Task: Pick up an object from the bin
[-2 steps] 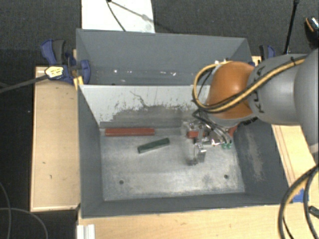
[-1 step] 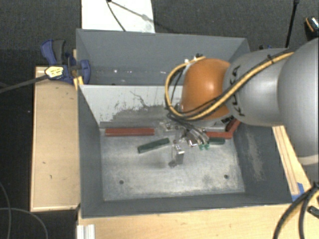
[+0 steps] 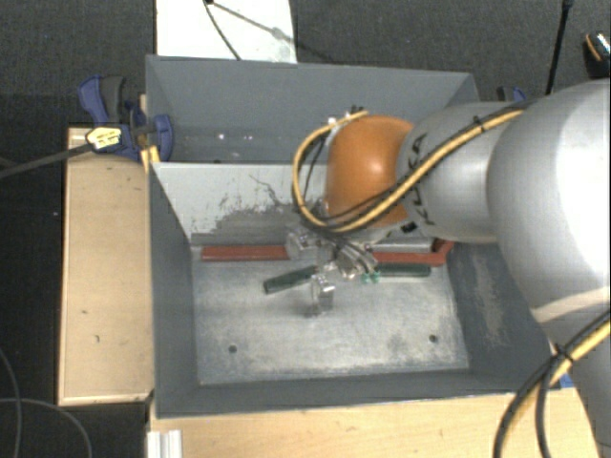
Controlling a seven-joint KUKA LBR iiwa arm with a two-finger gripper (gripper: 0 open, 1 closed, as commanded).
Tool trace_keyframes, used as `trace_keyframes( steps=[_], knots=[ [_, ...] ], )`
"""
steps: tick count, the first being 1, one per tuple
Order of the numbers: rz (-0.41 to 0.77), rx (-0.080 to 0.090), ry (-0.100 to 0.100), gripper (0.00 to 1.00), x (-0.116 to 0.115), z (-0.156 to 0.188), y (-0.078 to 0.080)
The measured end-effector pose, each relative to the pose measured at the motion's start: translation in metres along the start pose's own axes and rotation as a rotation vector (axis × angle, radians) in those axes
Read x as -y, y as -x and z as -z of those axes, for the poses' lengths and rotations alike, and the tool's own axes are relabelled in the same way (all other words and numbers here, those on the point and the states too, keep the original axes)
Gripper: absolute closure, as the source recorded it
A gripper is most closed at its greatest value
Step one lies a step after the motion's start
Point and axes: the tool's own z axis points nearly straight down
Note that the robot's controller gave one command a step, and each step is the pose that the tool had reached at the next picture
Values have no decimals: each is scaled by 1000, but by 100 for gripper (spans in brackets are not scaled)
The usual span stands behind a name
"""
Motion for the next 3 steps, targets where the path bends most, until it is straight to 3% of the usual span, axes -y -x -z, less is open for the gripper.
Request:
trace_keyframes(
  steps=[1, 2, 3],
  knots=[
    [1, 3, -1, 100, 1, 4, 0],
    [163, 4, 1, 100, -61, 3, 15],
    [299, 4, 0, 100, -85, 52, 20]
  ],
)
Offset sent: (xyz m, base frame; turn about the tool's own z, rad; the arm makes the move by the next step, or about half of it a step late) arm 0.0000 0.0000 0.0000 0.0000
